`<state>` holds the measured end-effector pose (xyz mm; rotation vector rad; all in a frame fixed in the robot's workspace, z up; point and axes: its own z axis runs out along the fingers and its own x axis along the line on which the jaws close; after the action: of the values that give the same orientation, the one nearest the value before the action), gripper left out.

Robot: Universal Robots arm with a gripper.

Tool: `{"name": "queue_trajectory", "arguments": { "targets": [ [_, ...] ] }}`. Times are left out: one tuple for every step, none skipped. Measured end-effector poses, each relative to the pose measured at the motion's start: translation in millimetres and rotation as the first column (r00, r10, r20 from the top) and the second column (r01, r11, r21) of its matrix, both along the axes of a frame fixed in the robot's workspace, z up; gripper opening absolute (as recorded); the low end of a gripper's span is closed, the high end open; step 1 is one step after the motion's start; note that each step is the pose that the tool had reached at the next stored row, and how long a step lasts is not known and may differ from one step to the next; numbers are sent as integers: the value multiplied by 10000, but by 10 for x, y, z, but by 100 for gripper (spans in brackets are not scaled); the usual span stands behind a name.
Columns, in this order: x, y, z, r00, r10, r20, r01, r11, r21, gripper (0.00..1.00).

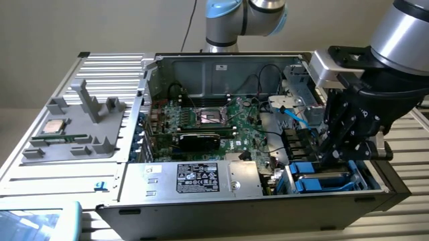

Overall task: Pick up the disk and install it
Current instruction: 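Insert the second disk wire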

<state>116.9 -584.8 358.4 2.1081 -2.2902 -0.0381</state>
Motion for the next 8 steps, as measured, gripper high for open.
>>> {"name": "queue_trajectory", "arguments": {
  "targets": [
    [3,0,49,10000,1,0,-1,10000,1,24],
    [8,0,94,10000,2,1,-2,10000,1,24],
    [13,0,134,10000,2,0,-2,10000,0,24],
    [19,0,169,10000,1,0,-1,10000,0,24],
    [26,1,194,10000,1,0,-1,10000,0,24],
    [30,3,208,10000,1,0,-1,10000,1,24],
    [34,9,215,10000,1,0,-1,10000,-1,24],
    [36,16,218,10000,1,0,-1,10000,-9,24]
  ]
}}
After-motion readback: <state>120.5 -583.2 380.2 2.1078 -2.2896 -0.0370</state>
